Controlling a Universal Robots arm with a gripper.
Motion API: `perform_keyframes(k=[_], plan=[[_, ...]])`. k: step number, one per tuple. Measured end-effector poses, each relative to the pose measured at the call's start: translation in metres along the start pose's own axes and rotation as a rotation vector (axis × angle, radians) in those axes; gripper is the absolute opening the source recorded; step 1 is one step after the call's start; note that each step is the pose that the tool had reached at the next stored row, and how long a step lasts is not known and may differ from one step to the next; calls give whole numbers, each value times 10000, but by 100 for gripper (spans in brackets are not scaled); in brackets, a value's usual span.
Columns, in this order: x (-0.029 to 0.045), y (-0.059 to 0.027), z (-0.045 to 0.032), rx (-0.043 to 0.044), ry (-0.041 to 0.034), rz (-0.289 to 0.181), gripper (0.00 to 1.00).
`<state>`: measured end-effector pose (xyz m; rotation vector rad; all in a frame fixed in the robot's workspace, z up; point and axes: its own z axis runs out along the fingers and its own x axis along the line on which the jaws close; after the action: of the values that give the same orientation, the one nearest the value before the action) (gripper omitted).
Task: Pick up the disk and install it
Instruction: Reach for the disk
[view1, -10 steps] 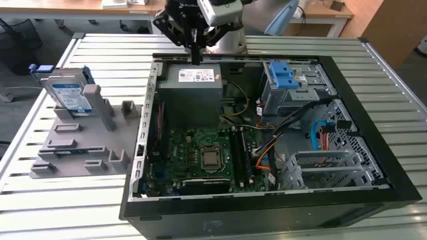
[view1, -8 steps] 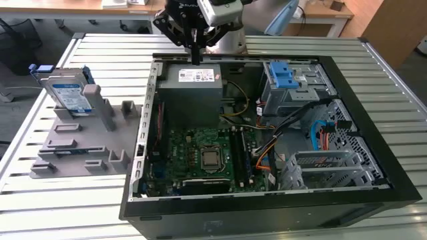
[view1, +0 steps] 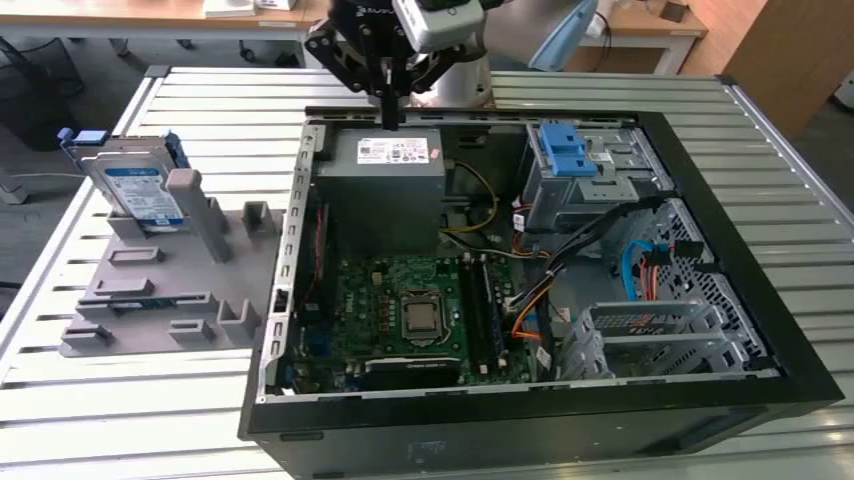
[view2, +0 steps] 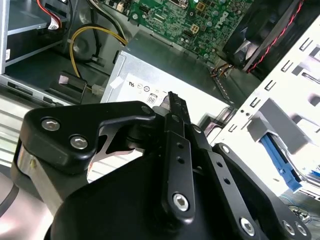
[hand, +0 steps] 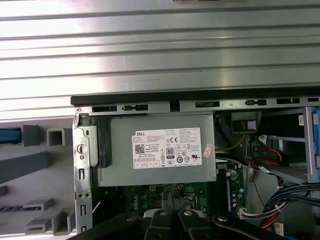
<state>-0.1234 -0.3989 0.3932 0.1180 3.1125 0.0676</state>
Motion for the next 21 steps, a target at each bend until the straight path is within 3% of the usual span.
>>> perform_keyframes(k=[14, 21], plan=[[44, -3, 3, 1, 1, -1, 11], [143, 19, 8, -2, 0, 0, 11]])
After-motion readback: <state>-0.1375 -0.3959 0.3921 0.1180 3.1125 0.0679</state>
